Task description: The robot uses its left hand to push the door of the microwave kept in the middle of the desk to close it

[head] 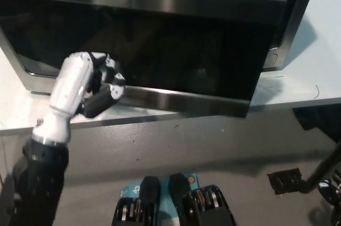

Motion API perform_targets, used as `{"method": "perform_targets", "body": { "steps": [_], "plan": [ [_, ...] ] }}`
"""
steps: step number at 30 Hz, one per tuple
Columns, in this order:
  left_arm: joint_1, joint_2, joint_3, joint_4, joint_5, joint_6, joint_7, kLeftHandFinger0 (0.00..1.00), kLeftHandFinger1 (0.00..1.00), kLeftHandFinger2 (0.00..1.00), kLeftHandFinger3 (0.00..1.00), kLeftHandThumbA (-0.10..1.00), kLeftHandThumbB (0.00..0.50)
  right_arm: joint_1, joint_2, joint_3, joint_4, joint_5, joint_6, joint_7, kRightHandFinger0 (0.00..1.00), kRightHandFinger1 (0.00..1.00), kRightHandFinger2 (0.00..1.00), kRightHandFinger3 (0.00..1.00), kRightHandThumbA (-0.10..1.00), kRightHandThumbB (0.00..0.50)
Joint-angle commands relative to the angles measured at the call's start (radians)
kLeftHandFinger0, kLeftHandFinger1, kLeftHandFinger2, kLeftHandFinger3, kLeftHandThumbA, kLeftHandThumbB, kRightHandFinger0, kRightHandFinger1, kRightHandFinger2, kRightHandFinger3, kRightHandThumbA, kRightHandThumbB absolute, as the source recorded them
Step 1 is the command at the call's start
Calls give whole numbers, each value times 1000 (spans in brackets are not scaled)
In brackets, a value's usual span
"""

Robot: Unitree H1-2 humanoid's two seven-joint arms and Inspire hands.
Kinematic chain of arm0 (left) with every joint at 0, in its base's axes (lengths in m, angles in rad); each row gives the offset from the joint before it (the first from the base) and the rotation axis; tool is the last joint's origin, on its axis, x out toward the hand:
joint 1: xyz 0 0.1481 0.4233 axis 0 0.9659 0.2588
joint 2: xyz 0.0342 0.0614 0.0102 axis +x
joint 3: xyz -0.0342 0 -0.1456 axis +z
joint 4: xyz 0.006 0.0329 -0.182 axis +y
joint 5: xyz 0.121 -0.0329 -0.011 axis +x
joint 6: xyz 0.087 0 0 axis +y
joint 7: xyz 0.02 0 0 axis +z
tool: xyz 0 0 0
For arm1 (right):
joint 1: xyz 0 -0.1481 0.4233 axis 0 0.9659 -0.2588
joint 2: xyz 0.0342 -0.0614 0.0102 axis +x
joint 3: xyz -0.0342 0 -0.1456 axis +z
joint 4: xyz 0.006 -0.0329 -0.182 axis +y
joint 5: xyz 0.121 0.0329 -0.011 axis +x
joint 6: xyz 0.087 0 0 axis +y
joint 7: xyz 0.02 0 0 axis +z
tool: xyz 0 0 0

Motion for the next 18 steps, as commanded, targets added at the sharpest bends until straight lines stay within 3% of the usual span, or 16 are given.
{"method": "perform_targets", "body": {
  "steps": [1, 10, 14, 18],
  "plan": [
    [-122, 61, 23, 121, 96, -54, 59, 0, 0, 0, 0, -100, 183, -9, -3, -15, -16, 33, -36, 3, 915, 884, 913, 868, -100, 0],
    [-332, 119, -7, 417, 186, -73, 148, 0, 0, 0, 4, -100, 177, 17, 3, -8, -46, 34, -29, -6, 771, 764, 810, 777, -48, 0],
    [-403, 135, -31, 491, 243, -5, 142, 0, 0, 13, 20, -100, 163, 15, 2, -7, -44, 31, -29, -8, 795, 787, 836, 809, -72, 1],
    [-461, 142, -41, 574, 268, 4, 185, 0, 0, 0, 1, -100, 191, 17, 4, -4, -45, 33, -27, -2, 813, 793, 841, 825, -56, 0]
  ]
}}
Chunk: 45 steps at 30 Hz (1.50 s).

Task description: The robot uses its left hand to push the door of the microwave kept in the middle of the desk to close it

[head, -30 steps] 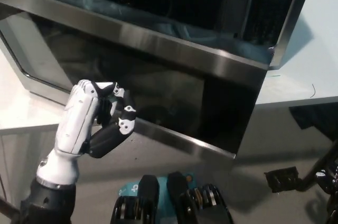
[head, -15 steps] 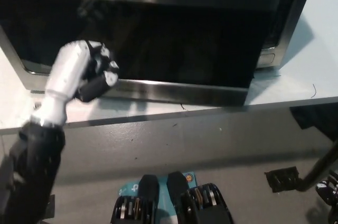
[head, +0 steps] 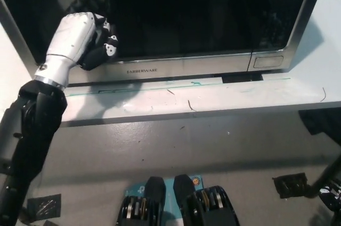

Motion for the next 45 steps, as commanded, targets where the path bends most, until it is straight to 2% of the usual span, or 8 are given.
{"method": "perform_targets", "body": {
  "steps": [1, 6, 12, 20, 23, 26, 36, 45],
  "plan": [
    [-181, 57, 36, 94, 63, 67, 117, 0, 0, 0, 30, -100, 173, -10, -2, -10, -31, 25, -39, 2, 807, 789, 833, 809, -75, 0],
    [-108, 21, 76, -51, 27, 62, 111, 0, 0, 0, 24, -100, 154, -20, -15, 2, -21, 3, -31, -9, 842, 817, 876, 855, -62, 0],
    [61, -52, 140, -304, -66, 31, 74, 0, 0, 0, 159, -100, 145, -21, -13, -3, -27, 12, -29, -5, 812, 797, 854, 785, -71, 4],
    [337, -94, 168, -554, -176, -117, 59, 0, 0, 0, 115, -100, 106, -28, -16, 4, -24, 1, -27, -16, 831, 804, 845, 773, -81, 7],
    [430, -99, 175, -611, -165, -98, 48, 0, 0, 10, 79, -100, 126, -28, -13, 0, -28, 2, -16, -27, 861, 837, 883, 797, -83, 2],
    [536, -98, 185, -570, -240, -159, 53, 0, 0, 8, 150, -100, 104, -29, -18, 4, -15, 4, -29, -13, 858, 826, 871, 818, -70, 0],
    [694, -165, 245, -245, -243, -131, 102, 0, 0, 27, 240, -100, 58, -35, -21, -3, -5, 22, -38, 8, 829, 814, 857, 798, -99, 0],
    [663, -238, 343, -41, -291, 52, 137, 0, 0, 36, 240, -100, 65, -39, -21, -10, -25, 23, -20, -8, 734, 731, 780, 798, -100, 0]
  ]
}}
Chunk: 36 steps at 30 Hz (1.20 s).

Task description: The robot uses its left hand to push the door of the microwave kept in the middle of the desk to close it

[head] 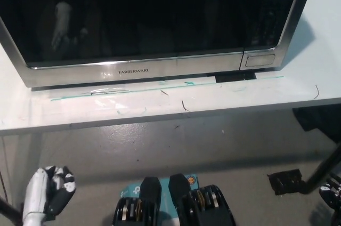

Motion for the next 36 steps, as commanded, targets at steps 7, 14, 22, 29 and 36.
{"method": "perform_targets", "body": {
  "steps": [7, 14, 22, 29, 36],
  "plan": [
    [-97, -36, 107, 105, -149, 316, -14, 98, 116, 246, 347, -24, 41, -39, -31, 11, -12, -7, -19, -9, 745, 736, 759, 747, -100, 0],
    [-165, -52, 135, 258, -202, 302, 33, 51, 88, 219, 375, -73, 17, -50, -31, -3, 3, 16, -26, 0, 696, 698, 747, 792, -100, 11],
    [-204, -42, 130, 354, -222, 275, 56, 52, 76, 189, 347, -19, 18, -51, -31, -3, 0, 15, -30, 2, 728, 724, 777, 807, -100, 0],
    [-213, -44, 154, 324, -283, 288, 44, 47, 71, 220, 374, 20, 23, -56, -24, -3, 2, 15, -21, -4, 774, 761, 819, 808, -100, 1],
    [-221, -33, 147, 324, -292, 294, 60, 49, 70, 195, 351, 44, 23, -60, -23, -2, -4, 11, -20, -10, 785, 765, 808, 766, -100, 0]
  ]
}}
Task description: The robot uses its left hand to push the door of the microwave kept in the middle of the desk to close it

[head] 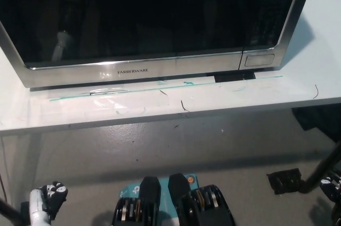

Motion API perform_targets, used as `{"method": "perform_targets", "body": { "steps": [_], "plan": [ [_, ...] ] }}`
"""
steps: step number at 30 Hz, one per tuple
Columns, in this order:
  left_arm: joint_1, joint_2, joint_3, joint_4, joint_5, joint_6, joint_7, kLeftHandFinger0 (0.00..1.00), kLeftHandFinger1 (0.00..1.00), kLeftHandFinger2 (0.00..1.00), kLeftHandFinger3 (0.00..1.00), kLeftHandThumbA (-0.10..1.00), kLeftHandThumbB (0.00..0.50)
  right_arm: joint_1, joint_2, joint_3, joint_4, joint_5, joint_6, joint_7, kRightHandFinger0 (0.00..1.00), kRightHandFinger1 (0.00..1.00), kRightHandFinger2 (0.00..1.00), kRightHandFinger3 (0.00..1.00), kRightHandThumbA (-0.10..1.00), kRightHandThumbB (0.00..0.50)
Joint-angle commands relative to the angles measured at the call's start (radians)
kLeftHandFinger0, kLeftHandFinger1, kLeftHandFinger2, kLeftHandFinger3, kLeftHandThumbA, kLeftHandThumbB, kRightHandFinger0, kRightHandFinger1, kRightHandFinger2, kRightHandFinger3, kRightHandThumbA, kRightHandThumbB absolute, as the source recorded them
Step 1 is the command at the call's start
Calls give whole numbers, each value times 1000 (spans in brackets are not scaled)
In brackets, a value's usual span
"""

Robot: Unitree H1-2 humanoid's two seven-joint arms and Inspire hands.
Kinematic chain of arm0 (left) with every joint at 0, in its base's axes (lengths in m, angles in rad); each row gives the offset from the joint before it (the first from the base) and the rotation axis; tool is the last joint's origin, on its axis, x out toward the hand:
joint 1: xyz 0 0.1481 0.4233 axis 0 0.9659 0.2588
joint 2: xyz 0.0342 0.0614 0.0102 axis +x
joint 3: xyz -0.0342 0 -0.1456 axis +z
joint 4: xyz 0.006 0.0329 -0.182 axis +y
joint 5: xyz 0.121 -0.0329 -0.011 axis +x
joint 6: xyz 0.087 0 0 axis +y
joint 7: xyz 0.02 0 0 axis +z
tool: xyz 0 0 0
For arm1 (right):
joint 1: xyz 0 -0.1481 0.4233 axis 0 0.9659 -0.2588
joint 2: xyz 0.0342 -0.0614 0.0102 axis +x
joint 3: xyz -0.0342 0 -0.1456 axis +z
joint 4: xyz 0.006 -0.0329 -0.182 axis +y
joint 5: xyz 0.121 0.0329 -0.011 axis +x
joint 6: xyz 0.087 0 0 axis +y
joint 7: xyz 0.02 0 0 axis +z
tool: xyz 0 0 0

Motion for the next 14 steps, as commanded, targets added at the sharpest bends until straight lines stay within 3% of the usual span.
{"method": "perform_targets", "body": {
  "steps": [1, 9, 14],
  "plan": [
    [-29, 22, 4, -26, -26, 13, 32, 48, 69, 195, 353, 41, 23, -31, -11, -6, -18, 14, -16, -9, 787, 767, 808, 764, -100, 0],
    [-27, 20, 6, -52, -40, 31, 45, 34, 65, 208, 367, 53, 51, -41, -18, 0, -16, 7, -13, -7, 679, 687, 735, 735, -100, 0],
    [-25, 23, 2, -50, -46, 24, 43, 49, 84, 233, 384, 28, 33, -41, -20, 3, -15, 7, -15, -1, 679, 693, 723, 740, -100, 0]
  ]
}}
